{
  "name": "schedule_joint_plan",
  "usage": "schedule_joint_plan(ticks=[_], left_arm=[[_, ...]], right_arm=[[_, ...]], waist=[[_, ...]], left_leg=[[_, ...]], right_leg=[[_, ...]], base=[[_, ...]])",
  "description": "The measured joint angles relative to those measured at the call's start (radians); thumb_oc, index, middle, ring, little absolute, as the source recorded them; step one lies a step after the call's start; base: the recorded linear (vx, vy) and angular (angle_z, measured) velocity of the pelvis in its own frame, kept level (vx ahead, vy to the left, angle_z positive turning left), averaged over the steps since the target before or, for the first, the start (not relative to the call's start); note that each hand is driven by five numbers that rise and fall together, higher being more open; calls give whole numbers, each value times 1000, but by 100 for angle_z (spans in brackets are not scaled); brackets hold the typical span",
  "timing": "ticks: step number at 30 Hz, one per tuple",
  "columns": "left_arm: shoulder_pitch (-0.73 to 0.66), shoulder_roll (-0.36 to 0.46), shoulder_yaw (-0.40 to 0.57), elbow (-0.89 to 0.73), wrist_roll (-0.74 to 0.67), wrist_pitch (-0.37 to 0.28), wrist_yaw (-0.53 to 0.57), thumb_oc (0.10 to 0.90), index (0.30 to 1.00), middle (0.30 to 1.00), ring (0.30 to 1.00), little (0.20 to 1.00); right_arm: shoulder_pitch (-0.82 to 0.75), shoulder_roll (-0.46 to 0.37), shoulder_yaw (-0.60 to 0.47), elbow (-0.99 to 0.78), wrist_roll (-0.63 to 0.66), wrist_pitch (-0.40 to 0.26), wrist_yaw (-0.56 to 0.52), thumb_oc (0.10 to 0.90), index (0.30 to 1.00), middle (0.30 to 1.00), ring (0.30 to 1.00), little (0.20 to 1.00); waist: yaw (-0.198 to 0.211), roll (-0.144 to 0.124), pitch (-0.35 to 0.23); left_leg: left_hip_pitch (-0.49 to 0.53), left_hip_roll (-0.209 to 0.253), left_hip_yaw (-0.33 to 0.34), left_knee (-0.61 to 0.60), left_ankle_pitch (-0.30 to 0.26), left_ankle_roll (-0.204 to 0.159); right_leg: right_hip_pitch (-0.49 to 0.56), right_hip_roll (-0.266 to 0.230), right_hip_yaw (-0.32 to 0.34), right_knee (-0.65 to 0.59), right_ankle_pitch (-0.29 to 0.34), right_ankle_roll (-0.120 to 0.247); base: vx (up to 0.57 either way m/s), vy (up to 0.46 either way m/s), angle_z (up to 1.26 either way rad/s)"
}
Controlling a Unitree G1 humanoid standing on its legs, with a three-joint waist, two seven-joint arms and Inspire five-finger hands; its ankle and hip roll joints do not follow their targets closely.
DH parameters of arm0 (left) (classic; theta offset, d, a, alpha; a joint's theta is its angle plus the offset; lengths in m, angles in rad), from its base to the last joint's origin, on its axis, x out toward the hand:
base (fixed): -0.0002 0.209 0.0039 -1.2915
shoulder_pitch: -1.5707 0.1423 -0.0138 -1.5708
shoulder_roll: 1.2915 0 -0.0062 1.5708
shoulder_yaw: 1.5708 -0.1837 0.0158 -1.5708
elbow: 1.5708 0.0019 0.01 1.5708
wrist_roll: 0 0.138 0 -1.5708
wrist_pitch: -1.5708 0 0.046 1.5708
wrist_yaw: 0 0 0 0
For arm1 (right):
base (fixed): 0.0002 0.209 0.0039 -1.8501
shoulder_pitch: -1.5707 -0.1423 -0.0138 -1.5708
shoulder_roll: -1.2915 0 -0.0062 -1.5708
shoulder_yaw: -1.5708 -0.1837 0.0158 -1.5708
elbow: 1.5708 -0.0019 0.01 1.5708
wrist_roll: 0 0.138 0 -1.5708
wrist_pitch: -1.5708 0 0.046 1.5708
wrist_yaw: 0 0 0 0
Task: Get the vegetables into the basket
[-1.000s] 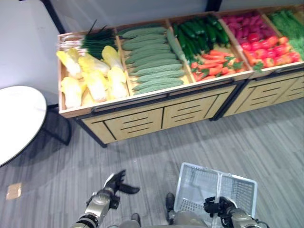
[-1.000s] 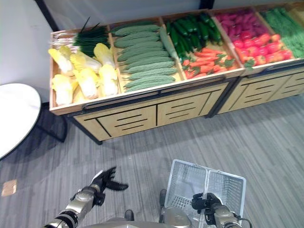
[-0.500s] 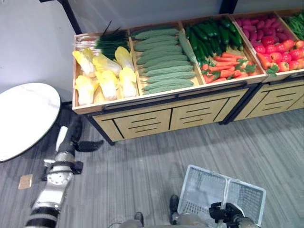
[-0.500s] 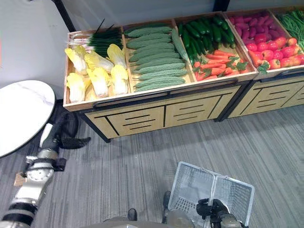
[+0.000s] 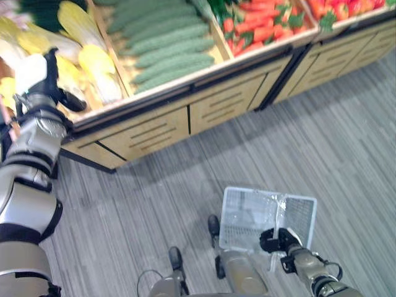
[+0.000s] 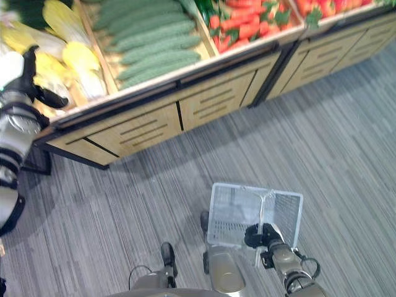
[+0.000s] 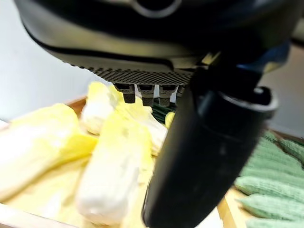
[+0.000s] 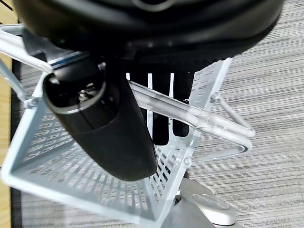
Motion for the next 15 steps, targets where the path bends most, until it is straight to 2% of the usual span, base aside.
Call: schedule_joint_plan(ticks=[4,15], left_arm=[[-14,0,-2,51,-2,11,0,900,1000,1000,1000,1000],[-51,10,-4,96,-1,26,-1,900,1000,1000,1000,1000]], right_arm=[[-36,-1,6,-6,7,0,-5,400,300,300,300,300],[-47,-6,37,-19,10,-3,-16,400,300,300,300,300]], waist=[[-3,-4,30],[19,-3,40]], left_leg=[[-29,2,27,20,-5,-7],[-36,2,29,0,-5,-7]], right_leg=[[-27,3,20,0,2,-3],[-45,6,19,0,1,-5]], base=[[61,-30,-14],[12,-5,-1]])
